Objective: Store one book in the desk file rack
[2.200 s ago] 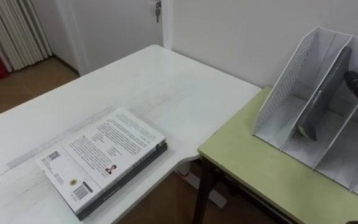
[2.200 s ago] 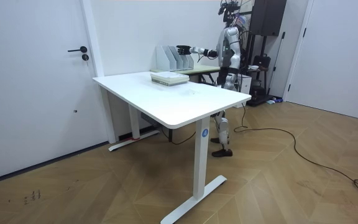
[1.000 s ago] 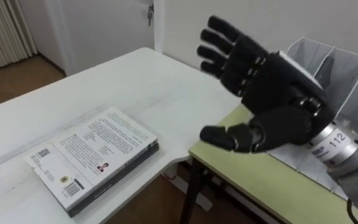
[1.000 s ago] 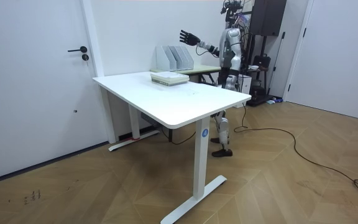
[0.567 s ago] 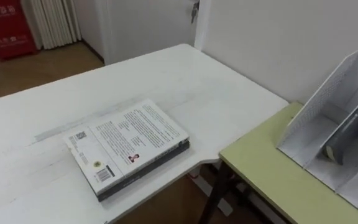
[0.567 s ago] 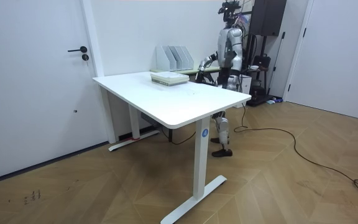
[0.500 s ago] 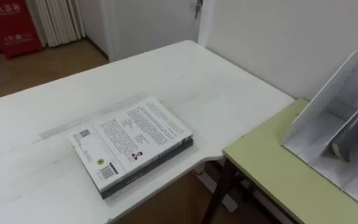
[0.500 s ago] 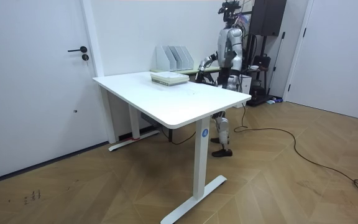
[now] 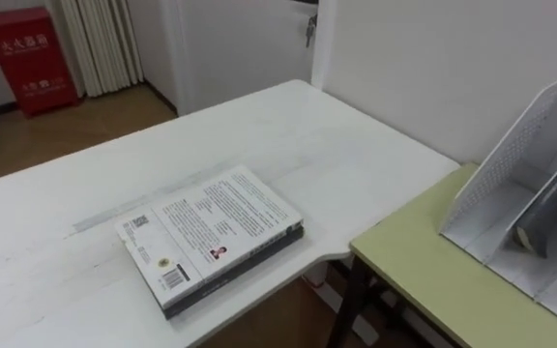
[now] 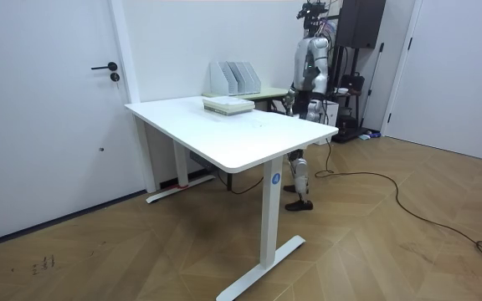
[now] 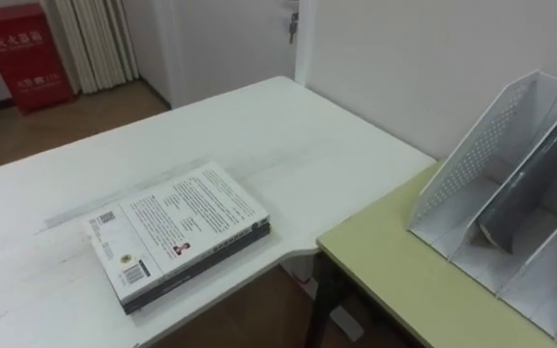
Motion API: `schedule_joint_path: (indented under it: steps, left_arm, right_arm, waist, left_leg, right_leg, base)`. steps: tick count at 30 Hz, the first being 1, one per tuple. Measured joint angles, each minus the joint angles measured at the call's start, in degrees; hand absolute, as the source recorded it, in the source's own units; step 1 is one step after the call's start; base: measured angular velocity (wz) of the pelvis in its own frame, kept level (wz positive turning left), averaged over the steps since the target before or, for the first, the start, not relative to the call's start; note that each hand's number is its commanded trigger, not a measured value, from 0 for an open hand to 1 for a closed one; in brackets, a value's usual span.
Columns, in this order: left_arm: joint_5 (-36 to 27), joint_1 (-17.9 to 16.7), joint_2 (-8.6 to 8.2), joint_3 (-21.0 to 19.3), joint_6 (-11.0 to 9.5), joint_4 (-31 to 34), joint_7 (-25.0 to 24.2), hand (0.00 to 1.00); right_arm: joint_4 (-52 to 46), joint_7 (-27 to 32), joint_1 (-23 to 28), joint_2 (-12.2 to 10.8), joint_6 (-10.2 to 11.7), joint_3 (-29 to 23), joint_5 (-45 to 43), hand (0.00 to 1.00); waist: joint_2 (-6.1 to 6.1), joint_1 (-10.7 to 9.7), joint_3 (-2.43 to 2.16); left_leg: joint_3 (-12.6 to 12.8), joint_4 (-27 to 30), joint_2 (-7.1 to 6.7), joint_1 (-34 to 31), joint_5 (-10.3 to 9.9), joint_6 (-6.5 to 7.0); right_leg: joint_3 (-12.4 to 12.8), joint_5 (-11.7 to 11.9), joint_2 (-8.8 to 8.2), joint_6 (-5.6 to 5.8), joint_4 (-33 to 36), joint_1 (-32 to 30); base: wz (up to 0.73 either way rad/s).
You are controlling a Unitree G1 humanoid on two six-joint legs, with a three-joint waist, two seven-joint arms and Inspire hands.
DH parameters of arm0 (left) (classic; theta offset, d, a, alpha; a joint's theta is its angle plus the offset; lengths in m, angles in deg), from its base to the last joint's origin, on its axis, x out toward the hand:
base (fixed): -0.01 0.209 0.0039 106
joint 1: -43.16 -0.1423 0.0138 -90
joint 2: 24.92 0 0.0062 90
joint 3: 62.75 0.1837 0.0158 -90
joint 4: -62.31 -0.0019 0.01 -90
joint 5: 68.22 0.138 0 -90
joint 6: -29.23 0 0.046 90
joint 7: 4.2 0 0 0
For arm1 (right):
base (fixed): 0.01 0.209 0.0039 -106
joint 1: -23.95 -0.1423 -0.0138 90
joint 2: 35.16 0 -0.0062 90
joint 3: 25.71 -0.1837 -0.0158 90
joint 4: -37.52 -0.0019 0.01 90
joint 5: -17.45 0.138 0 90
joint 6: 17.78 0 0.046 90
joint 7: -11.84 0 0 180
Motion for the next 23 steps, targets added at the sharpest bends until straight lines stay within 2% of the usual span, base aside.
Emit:
schedule_joint_path:
  steps: [5, 9, 12, 16, 23]
  left_arm:
    - [0.95, -0.41, -1.04, -0.06, -0.2, -0.12, 2.61, 0.0]
    - [3.61, -0.85, -2.47, -1.83, -0.4, -0.02, 4.4, 0.0]
    - [8.35, -0.89, -3.29, -4.35, -1.42, 0.18, 5.48, 0.0]
    - [15.14, -1.67, -3.74, -5.67, -2.68, 3.6, 6.8, 0.0]
    - [16.67, -1.85, -4.05, -5.64, -3.56, 3.83, 9.46, 0.0]
  right_arm:
    - [4.21, 7.32, -0.19, -3.01, -0.03, -4.22, 4.79, 0.0]
    - [6.98, 12.17, -0.45, -4.74, -0.06, -6.74, 13.19, 0.0]
    - [9.4, 13.47, -0.73, -5.98, -0.03, -9.29, 17.26, 0.0]
    - [9.8, 14.44, -0.53, -6.05, 0.08, -9.59, 20.26, 0.0]
    - [10.85, 15.69, -1.31, -6.05, 0.93, -9.6, 25.21, 0.0]
  waist:
    - [1.09, -1.92, -0.02]
    - [1.83, -3.11, -0.14]
    - [1.76, -3.51, -0.15]
    - [1.41, -3.95, -0.08]
    - [0.73, -5.7, 0.1]
  left_leg:
    - [0.02, -0.35, -0.05, 0.47, 0.0, 0.0]
    - [0.03, -0.94, -0.21, 0.92, 0.01, 0.0]
    - [-0.18, -0.92, -0.27, 1.05, 0.02, 0.0]
    - [-0.21, -1.36, -0.39, 1.43, 0.02, 0.0]
    - [-0.15, -1.71, -0.58, 1.92, 0.02, 0.0]
  right_leg:
    - [0.29, 0.0, 0.03, 0.0, 0.11, 0.13]
    - [0.51, -0.3, 0.01, 0.1, 0.13, 0.22]
    - [0.47, -0.36, -0.01, 0.09, -0.03, 0.29]
    - [0.73, -0.43, -0.06, 0.18, -0.05, 0.33]
    - [0.67, -0.85, -0.18, 0.37, -0.16, 0.72]
  base:
    - [-0.04]
    - [-0.02]
    - [0.01]
    - [-0.02]
    - [0.01]
